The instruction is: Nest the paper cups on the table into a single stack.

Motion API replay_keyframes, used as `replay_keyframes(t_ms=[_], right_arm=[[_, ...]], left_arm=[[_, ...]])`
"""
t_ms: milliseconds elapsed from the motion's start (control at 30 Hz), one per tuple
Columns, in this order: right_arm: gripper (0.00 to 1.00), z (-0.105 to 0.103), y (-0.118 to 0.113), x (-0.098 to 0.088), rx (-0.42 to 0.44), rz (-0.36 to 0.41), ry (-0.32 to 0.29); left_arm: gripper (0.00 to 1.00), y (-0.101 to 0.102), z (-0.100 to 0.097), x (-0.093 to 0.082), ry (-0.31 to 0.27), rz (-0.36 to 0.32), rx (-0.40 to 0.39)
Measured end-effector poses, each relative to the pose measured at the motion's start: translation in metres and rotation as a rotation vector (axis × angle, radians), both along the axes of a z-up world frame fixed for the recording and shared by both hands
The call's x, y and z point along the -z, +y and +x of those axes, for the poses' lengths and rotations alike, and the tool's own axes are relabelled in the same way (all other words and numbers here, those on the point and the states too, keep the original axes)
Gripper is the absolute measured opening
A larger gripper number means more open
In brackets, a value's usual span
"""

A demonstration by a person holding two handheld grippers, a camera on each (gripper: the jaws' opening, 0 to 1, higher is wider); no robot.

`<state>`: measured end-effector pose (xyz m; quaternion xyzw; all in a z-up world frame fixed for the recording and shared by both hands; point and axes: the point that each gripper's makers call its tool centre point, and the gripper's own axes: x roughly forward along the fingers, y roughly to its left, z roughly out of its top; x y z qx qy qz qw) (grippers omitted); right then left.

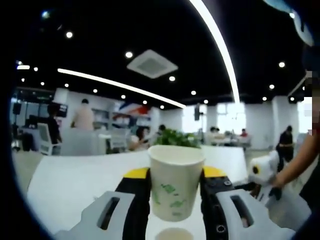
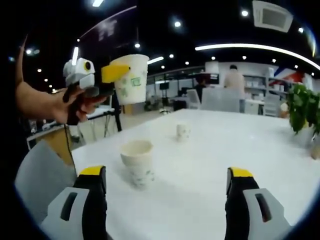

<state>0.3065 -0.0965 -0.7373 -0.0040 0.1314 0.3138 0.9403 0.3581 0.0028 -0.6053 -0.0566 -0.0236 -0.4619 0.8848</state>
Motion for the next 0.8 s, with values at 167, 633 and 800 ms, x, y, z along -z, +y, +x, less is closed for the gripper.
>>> replay_keyframes(t_ms=[167, 633, 800], right_arm=[[0.99, 0.001, 0.000, 0.000, 0.000, 0.001, 0.001], [0.99, 0.001, 0.001, 0.000, -0.006, 0.000, 0.005], [0.99, 0.001, 0.001, 0.000, -0.005, 0.002, 0.007]], left_arm=[[0.39, 0.001, -0.001, 0.012, 0.009, 0.000, -0.005], [0.39, -0.004, -0.004, 0.043, 0.044, 0.006, 0.001], [0.39, -0.008, -0.006, 0.053, 0.049, 0.015, 0.003]])
